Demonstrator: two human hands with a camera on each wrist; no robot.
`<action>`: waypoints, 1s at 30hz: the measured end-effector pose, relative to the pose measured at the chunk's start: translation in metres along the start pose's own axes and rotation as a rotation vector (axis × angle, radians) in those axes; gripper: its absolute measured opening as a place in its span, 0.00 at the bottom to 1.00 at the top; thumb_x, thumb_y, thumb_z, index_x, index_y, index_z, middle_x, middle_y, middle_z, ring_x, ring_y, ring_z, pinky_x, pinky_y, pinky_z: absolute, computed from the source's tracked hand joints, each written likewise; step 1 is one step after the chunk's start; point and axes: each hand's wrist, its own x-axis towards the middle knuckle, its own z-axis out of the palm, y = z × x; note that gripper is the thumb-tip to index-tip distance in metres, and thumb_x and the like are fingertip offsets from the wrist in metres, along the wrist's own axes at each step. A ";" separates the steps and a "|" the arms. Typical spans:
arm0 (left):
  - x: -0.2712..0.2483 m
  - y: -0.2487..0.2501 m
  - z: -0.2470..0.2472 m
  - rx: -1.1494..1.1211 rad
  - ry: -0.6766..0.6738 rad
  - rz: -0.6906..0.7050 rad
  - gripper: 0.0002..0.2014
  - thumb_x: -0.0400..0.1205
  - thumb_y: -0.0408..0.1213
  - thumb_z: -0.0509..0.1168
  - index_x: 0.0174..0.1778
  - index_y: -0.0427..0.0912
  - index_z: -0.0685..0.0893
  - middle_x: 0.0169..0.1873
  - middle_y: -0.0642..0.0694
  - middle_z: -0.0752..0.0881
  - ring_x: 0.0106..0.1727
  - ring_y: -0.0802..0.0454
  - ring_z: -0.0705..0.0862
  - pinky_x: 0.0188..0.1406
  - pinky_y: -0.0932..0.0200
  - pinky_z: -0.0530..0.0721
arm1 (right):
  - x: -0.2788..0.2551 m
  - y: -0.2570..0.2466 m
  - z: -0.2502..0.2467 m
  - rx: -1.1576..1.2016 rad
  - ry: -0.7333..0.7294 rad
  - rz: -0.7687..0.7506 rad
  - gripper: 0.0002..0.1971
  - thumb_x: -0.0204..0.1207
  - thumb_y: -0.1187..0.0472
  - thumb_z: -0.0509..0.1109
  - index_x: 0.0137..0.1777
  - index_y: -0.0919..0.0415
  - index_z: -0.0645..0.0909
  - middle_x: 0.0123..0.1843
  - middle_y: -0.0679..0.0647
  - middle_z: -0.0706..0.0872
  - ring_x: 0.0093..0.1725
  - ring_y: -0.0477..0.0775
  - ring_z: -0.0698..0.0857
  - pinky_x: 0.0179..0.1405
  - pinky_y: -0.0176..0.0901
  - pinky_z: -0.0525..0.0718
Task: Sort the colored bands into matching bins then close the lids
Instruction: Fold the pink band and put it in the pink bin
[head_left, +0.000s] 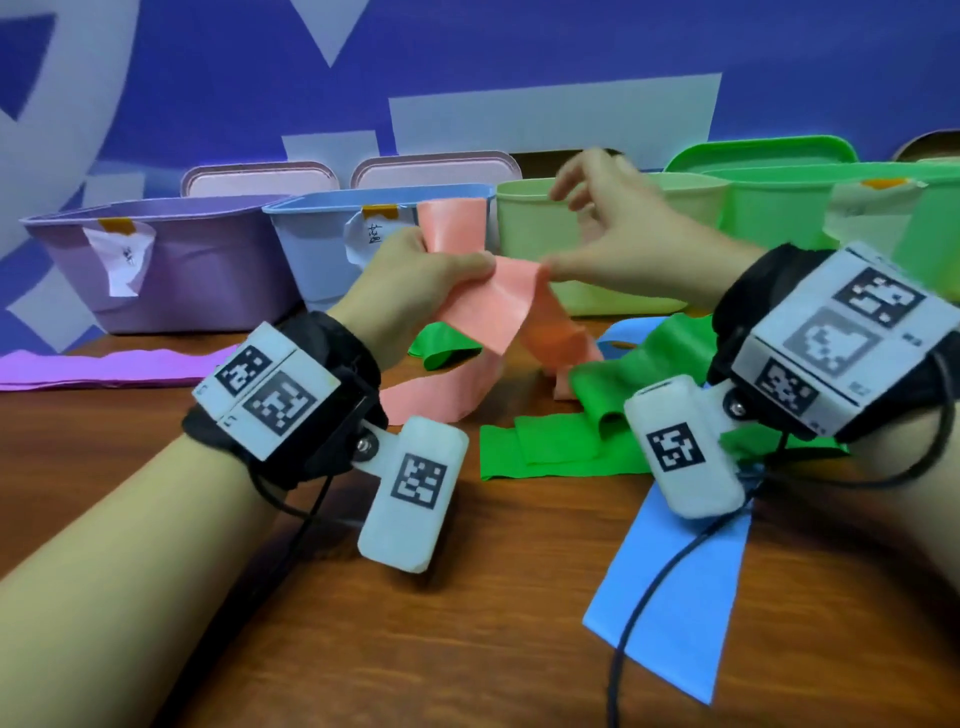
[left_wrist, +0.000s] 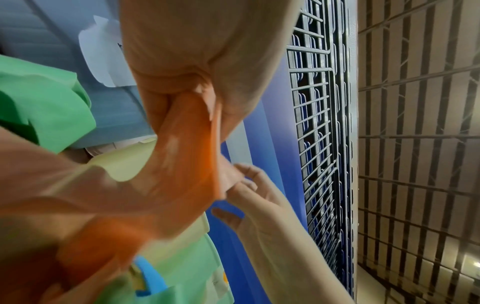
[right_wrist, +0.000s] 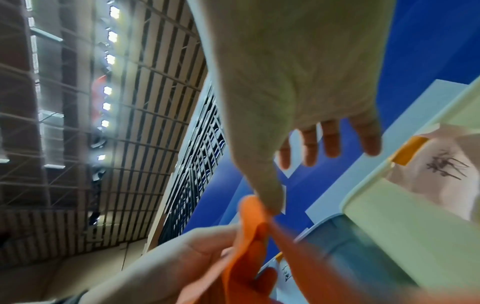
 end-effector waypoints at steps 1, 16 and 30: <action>0.001 0.000 -0.001 -0.026 0.016 -0.004 0.03 0.80 0.28 0.66 0.41 0.38 0.82 0.36 0.44 0.86 0.29 0.58 0.86 0.32 0.65 0.85 | -0.002 -0.005 0.000 -0.007 -0.009 -0.072 0.24 0.67 0.53 0.74 0.61 0.54 0.70 0.60 0.55 0.72 0.62 0.57 0.71 0.67 0.41 0.67; -0.003 0.006 -0.002 -0.327 -0.024 -0.121 0.17 0.87 0.44 0.54 0.66 0.38 0.78 0.37 0.47 0.86 0.33 0.57 0.85 0.31 0.65 0.83 | -0.008 -0.027 0.001 0.167 0.021 -0.369 0.01 0.69 0.56 0.65 0.40 0.50 0.76 0.37 0.44 0.80 0.41 0.42 0.78 0.46 0.32 0.75; -0.004 0.011 -0.002 -0.243 0.064 0.135 0.05 0.86 0.38 0.58 0.51 0.44 0.78 0.29 0.56 0.85 0.30 0.61 0.82 0.30 0.68 0.81 | 0.003 0.004 -0.003 0.669 0.232 0.332 0.14 0.75 0.73 0.55 0.31 0.58 0.70 0.33 0.61 0.78 0.20 0.49 0.82 0.21 0.39 0.85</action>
